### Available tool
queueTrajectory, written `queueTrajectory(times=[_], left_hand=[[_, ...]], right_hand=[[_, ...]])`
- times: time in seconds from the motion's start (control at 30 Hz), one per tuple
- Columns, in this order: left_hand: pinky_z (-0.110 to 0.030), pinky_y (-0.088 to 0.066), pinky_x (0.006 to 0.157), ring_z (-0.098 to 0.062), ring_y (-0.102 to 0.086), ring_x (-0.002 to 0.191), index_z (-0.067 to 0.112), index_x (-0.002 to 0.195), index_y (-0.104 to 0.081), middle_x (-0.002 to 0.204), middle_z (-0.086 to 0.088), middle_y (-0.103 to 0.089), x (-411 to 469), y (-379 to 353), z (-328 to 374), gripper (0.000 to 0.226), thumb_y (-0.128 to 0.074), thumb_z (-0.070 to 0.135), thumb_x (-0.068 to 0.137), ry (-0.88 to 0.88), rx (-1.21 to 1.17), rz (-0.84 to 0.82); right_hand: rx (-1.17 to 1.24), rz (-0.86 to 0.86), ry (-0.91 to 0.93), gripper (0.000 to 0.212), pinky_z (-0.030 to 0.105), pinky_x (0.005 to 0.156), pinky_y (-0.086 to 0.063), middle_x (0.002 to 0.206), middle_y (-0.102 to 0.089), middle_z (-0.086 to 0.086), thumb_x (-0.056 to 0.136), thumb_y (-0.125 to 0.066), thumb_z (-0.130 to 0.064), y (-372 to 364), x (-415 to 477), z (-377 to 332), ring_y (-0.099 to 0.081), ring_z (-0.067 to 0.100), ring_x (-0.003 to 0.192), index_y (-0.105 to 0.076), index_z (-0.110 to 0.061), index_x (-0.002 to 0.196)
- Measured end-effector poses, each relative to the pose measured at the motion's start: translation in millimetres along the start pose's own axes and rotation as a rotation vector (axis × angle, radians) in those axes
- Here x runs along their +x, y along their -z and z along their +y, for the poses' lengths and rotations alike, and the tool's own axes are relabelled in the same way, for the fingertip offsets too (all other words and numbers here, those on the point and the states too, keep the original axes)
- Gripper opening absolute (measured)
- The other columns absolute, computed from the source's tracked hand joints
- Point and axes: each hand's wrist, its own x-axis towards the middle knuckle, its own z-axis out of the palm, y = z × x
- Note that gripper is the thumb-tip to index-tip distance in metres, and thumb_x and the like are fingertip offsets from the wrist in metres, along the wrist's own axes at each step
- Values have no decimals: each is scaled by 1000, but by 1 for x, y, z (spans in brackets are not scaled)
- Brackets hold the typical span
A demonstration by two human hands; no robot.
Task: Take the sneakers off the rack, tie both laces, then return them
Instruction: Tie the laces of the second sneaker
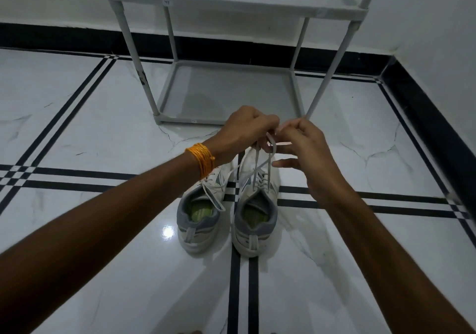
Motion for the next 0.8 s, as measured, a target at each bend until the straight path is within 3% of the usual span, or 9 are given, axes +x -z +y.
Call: queueTrajectory(times=[0.1, 0.2, 0.27, 0.33, 0.4, 0.5, 0.57, 0.67, 0.8], left_hand=[[-36, -53, 64, -22, -64, 57, -2, 70, -70, 59, -9, -67, 1, 2, -5, 37, -53, 24, 90, 10, -44, 32], [-36, -56, 66, -22, -66, 58, -1, 72, -73, 62, -10, -72, 1, 6, -11, 38, -57, 28, 91, -37, -9, 50], [-24, -58, 62, -13, -69, 55, 6, 73, -75, 60, -4, -72, -1, 10, -16, 31, -66, 31, 89, -137, 145, 105], [-16, -56, 57, -3, -68, 51, 9, 75, -75, 59, 3, -71, -2, 19, -23, 25, -74, 32, 84, -241, 340, 159], [-20, -57, 59, -5, -67, 50, 8, 74, -74, 59, 0, -71, 0, 35, -40, 23, -78, 30, 81, -257, 542, 154], [-30, -51, 66, -19, -60, 59, 3, 73, -70, 70, -12, -72, 0, 60, -80, 24, -78, 25, 80, -157, 884, 129], [-31, -41, 66, -26, -55, 70, 2, 77, -68, 81, -18, -71, -6, 69, -101, 21, -75, 22, 81, -61, 1042, 91], [-34, -40, 67, -35, -62, 85, 3, 88, -68, 91, -20, -69, -18, 64, -118, 14, -65, 16, 86, 1, 1231, -29], [-35, -47, 72, -32, -66, 93, 8, 107, -68, 108, -14, -66, -21, 44, -106, 22, -55, 18, 93, -40, 1387, -4]], right_hand=[[-11, -105, -29, 27, 25, 57, -55, 95, -75, 10, 89, -66, -16, 5, 0, -2, -75, 20, 80, -57, -7, 112], [-134, -86, 24, 20, 22, 54, -49, 75, -73, 5, 84, -73, -15, 10, 3, 3, -66, 9, 59, -65, -6, 99], [-263, 14, 92, 14, 23, 61, -51, 70, -70, 3, 82, -75, -22, 18, 9, 7, -63, 8, 61, -71, -10, 84], [-425, 132, 127, 16, 29, 72, -53, 76, -71, 4, 79, -77, -28, 32, 15, 13, -67, 14, 74, -72, -13, 77], [-612, 195, 106, 17, 28, 71, -49, 75, -71, 4, 77, -80, -24, 52, 19, 24, -64, 14, 73, -71, -9, 75], [-946, 215, -44, 18, 27, 62, -49, 71, -69, 10, 72, -82, -11, 78, 29, 60, -63, 19, 64, -68, 0, 71], [-1109, 199, -179, 15, 30, 61, -52, 73, -68, 14, 71, -79, -6, 85, 33, 83, -63, 26, 66, -66, 2, 74], [-1219, 88, -310, 16, 28, 63, -51, 83, -67, 14, 72, -77, -8, 80, 31, 103, -63, 26, 71, -66, -1, 83], [-1292, -108, -245, 20, 29, 73, -50, 106, -66, 10, 82, -68, -16, 61, 27, 109, -62, 26, 92, -70, -9, 101]])
